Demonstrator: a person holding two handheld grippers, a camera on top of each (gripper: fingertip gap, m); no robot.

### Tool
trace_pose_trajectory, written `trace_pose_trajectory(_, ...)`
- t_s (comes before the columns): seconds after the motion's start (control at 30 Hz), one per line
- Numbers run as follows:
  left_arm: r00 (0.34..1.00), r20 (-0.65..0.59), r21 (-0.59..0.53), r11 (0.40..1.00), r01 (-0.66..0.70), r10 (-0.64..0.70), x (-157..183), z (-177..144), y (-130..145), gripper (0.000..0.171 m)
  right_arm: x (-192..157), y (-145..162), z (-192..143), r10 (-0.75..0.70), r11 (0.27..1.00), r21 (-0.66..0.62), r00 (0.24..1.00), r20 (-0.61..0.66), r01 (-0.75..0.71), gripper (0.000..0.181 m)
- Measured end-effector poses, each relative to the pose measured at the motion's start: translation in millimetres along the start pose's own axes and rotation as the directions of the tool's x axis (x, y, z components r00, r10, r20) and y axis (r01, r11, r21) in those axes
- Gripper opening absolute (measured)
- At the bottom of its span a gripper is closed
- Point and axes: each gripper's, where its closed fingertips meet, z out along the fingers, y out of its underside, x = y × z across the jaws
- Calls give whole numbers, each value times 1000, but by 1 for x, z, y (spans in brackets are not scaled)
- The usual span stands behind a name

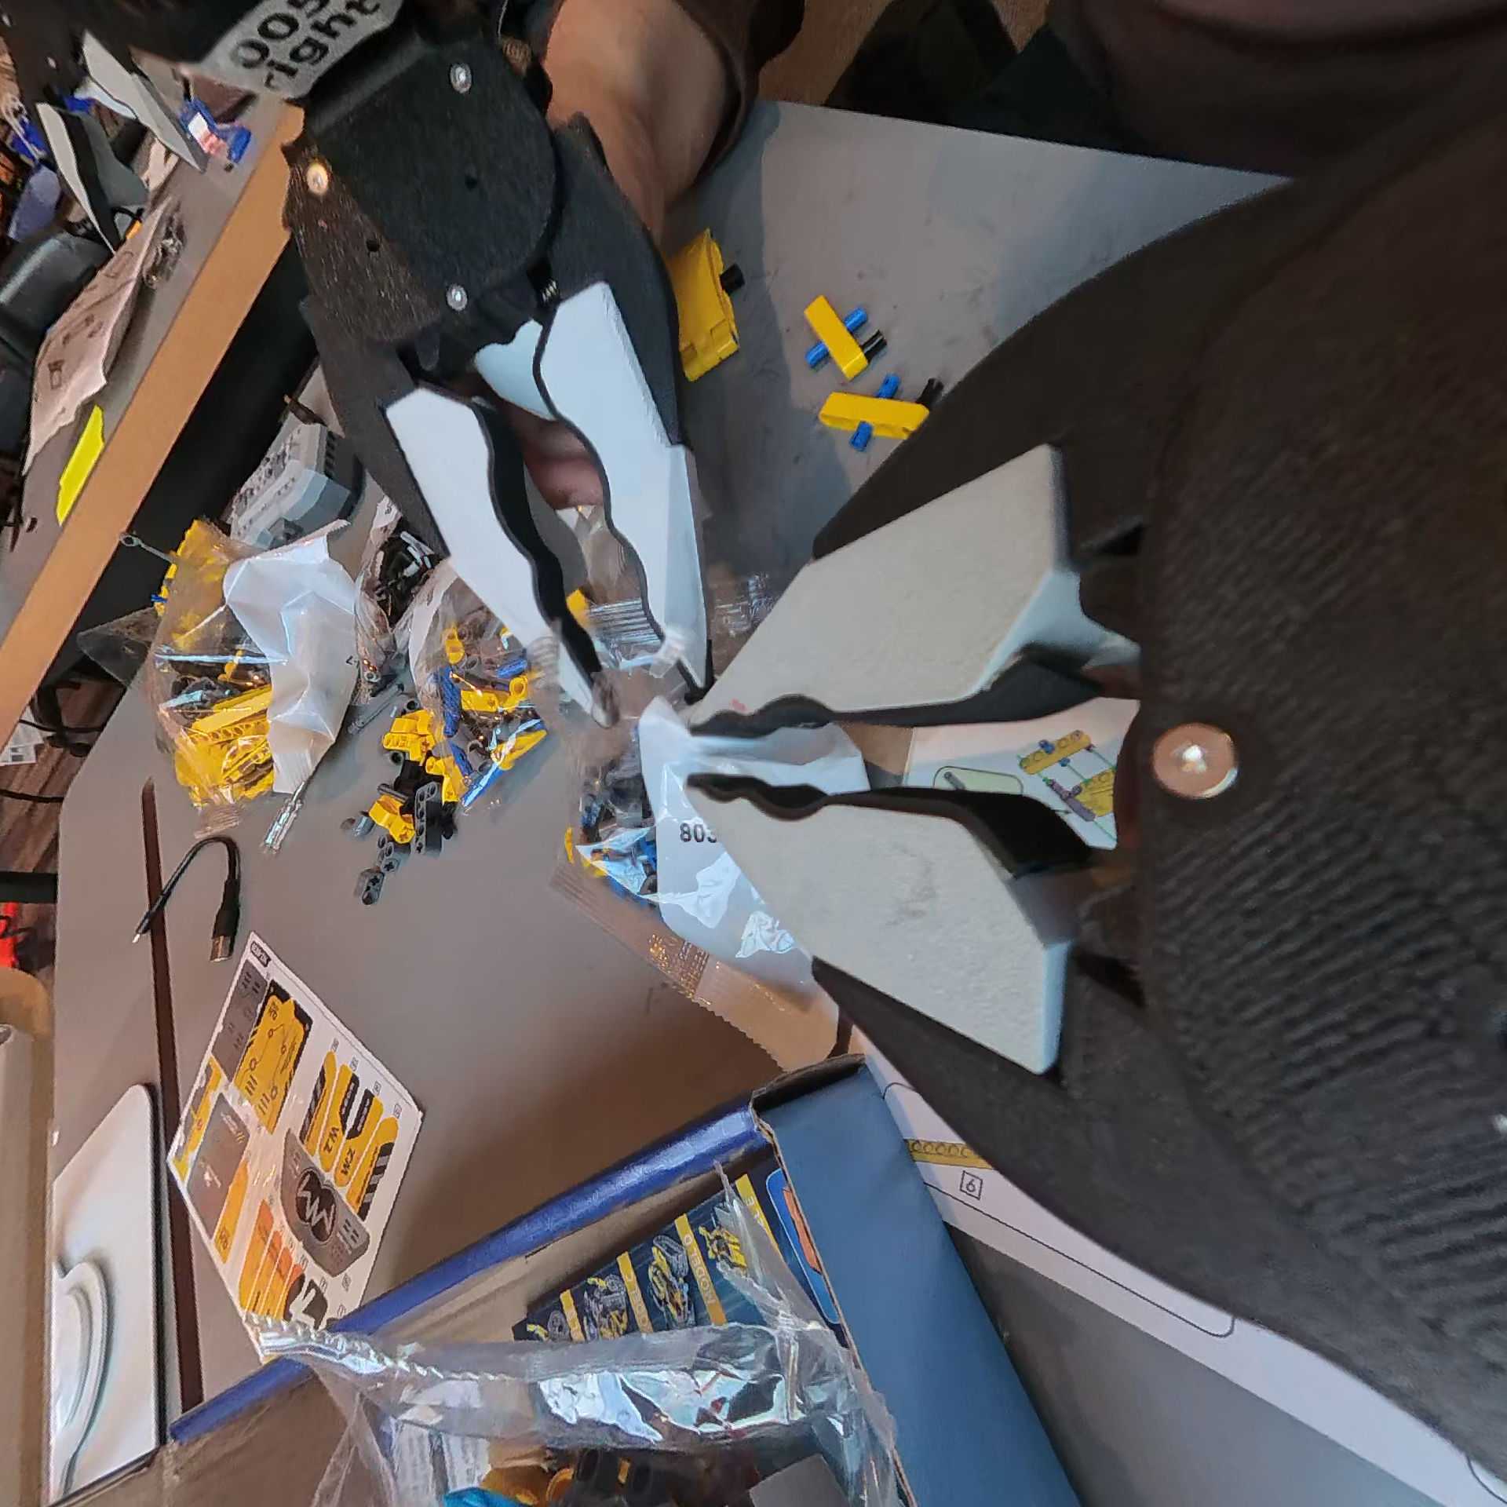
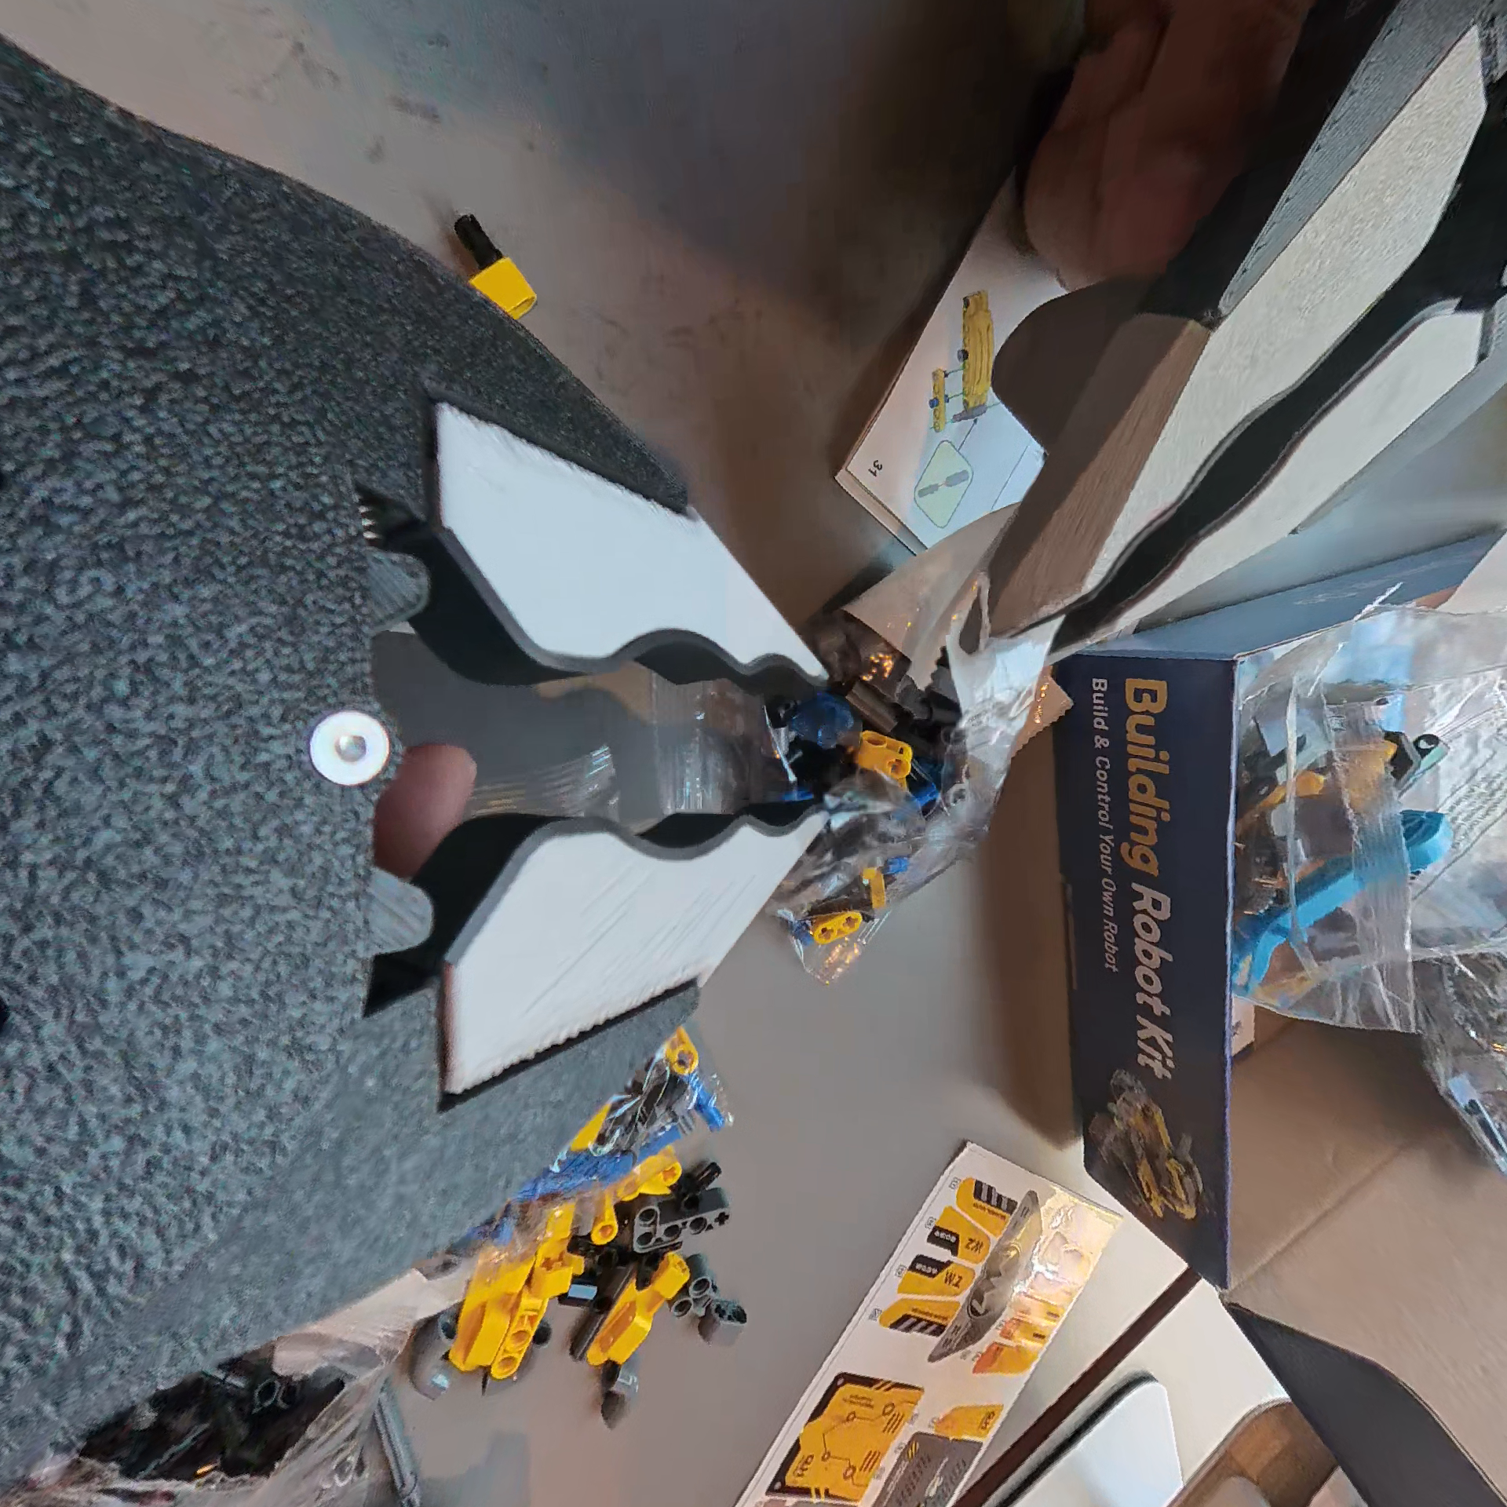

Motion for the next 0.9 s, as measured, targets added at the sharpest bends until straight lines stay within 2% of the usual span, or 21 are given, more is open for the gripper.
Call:
trace_pose_trajectory(0.17, 1000, 1, -23, 1000, -9, 9, 1, 2, 3, 26, 0, -7, -2, -14, 999, 40, 1000, -16, 15, 26)
trace_pose_trajectory(0.37, 999, 8, -29, 998, -47, 47, 4, 2, 4, 36, -6, -13, 0, -22, 998, 65, 1000, 4, 22, 27)
trace_pose_trajectory(0.47, 995, -39, -3, 995, -95, 95, 15, 0, 2, 26, -10, -18, -1, -36, 995, 93, 999, 17, 35, 27)
trace_pose_trajectory(0.53, 989, -68, 5, 992, -129, 129, 22, -1, 2, 42, -11, -20, -3, -36, 994, 106, 999, 23, 34, 26)
trace_pose_trajectory(0.63, 982, -62, -30, 983, -182, 179, 26, 2, 7, 47, -12, -22, -4, -20, 993, 117, 999, 39, 15, 26)
trace_pose_trajectory(0.7, 979, -25, -51, 977, -206, 204, 23, 5, 9, 45, -9, -23, -5, -17, 992, 124, 999, 29, 14, 26)
trace_pose_trajectory(0.77, 979, 21, -64, 978, -200, 201, 17, 6, 10, 34, -3, -24, -8, -13, 992, 128, 1000, 10, 11, 26)
trace_pose_trajectory(0.9, 987, 26, -26, 987, -157, 157, 13, 2, 4, 24, 11, -23, -13, 14, 991, 134, 1000, -25, -10, 26)
